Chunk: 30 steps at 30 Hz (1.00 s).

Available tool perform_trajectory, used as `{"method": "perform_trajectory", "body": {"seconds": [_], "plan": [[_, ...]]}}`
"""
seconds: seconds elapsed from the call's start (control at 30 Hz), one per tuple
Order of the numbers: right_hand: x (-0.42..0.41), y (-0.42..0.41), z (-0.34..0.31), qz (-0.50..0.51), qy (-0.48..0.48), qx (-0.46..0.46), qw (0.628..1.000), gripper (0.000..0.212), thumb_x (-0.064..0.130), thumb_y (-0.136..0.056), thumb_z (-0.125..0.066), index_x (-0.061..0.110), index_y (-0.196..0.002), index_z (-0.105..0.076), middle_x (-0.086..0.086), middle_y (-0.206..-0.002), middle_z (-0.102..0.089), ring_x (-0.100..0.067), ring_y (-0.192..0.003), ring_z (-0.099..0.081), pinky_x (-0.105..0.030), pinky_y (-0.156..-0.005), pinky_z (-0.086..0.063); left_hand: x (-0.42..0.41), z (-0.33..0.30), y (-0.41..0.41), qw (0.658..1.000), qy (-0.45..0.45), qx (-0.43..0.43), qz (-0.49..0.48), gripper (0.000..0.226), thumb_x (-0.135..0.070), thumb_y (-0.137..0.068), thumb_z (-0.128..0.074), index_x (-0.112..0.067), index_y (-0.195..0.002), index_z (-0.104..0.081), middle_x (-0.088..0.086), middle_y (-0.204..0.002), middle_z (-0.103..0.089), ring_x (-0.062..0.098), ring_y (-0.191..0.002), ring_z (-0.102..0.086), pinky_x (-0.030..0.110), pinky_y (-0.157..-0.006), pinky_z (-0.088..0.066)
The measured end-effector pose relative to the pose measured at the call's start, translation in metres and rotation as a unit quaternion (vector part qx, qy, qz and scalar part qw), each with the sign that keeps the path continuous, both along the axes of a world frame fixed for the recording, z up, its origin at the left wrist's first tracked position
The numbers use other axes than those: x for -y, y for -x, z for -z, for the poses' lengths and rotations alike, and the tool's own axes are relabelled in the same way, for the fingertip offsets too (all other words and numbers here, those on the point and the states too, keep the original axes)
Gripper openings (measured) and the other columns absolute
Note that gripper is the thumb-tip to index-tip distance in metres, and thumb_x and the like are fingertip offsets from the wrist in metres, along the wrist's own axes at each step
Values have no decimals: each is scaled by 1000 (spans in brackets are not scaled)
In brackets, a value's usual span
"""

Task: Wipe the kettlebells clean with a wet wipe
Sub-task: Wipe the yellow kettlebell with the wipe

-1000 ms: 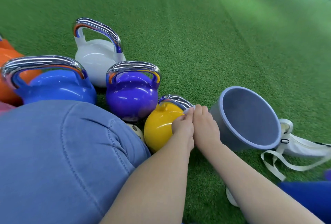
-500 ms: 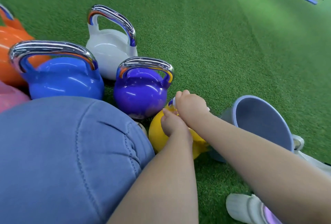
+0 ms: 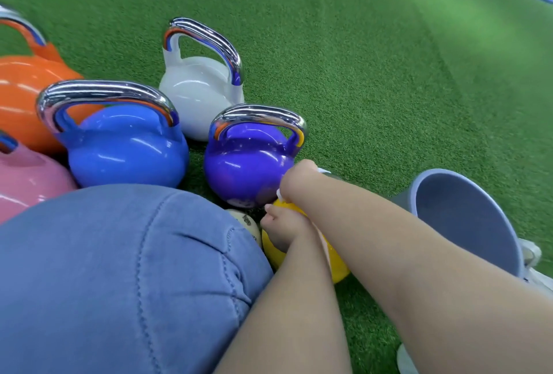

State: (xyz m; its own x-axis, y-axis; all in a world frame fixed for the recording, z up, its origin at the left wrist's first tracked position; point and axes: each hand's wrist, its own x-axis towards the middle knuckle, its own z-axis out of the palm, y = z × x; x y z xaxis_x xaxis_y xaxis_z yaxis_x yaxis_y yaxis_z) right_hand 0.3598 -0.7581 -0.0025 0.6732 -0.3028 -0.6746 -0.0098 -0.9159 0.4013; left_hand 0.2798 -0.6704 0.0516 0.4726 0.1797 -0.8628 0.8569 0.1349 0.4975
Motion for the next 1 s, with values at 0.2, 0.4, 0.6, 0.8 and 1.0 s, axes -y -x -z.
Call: {"method": "perform_trajectory", "body": {"seconds": [0.2,0.4,0.6,0.8,1.0], "plan": [[-15,11,-51,84,-65,-32,994,27,16,-90,-51,12,-114,-62,-5,-106,-61,-24,-91,-54,-31,-82,-45,9,-1,4,999,45,6,-27,48,-32,-101,-27,2,-126,-50,21,-126,-56,37,-116,-50,35,-92,-37],[-10,39,-89,25,-66,94,993,19,23,-89,-50,10,-100,-57,-7,-102,-61,-28,-93,-57,-30,-69,-39,22,6,5,992,123,-30,-6,45,-28,-101,-27,1,-127,-49,18,-129,-53,35,-120,-48,33,-91,-38],[17,107,-94,318,-320,288,845,24,27,-82,-62,18,-78,-40,-3,-75,-53,-27,-73,-53,-31,-62,-39,27,7,21,938,90,23,335,35,-17,-98,-40,-4,-129,-49,13,-137,-49,28,-126,-46,27,-96,-42],[19,161,-78,388,-349,412,747,33,23,-75,-70,17,-68,-39,2,-60,-45,-14,-52,-39,-29,-49,-33,23,0,34,855,-7,152,496,29,-16,-94,-47,-11,-120,-58,14,-126,-57,33,-118,-51,37,-96,-41],[3,207,-39,480,-337,534,609,17,11,-79,-65,7,-81,-49,-1,-70,-47,-15,-63,-37,-24,-52,-36,10,-1,42,625,-222,343,665,35,-11,-95,-36,-14,-127,-50,6,-142,-32,26,-129,-30,36,-102,-31]]}}
